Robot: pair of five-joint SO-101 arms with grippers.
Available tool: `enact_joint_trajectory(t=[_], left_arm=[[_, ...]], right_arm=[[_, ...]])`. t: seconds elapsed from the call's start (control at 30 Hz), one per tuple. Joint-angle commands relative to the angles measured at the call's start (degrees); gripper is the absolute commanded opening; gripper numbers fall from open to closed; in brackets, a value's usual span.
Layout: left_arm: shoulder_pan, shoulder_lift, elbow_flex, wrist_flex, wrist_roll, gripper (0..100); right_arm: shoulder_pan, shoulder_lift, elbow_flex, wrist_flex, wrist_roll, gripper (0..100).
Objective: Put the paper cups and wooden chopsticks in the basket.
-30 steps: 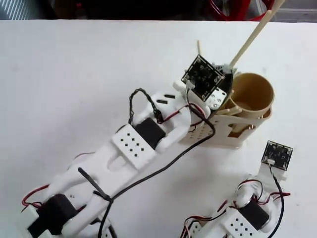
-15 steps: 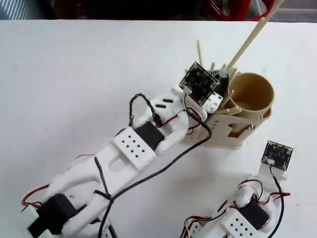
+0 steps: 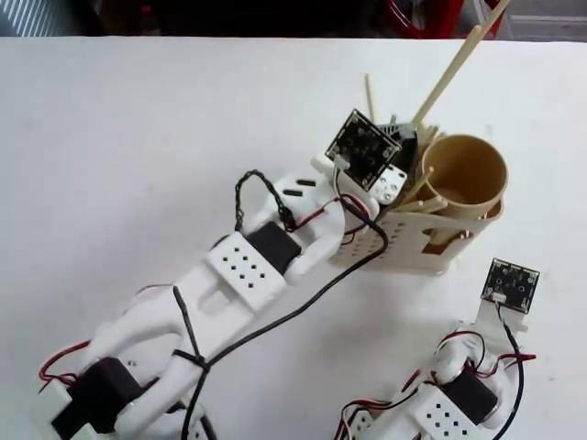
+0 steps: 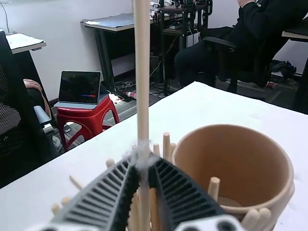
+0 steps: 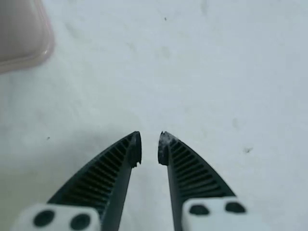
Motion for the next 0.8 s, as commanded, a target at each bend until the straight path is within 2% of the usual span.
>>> enact_joint_trajectory(t=[0.0, 0.77], left_arm=[[-0.66, -0.57, -1.67, -1.14, 0.53, 3], [-0.48, -3.12, -1.58, -1.05, 0.62, 3]], right_arm=[[-0.31, -0.31, 0.53, -0.75, 0.53, 7.4], [-0.40, -0.31, 0.53, -0.75, 0.53, 7.4]])
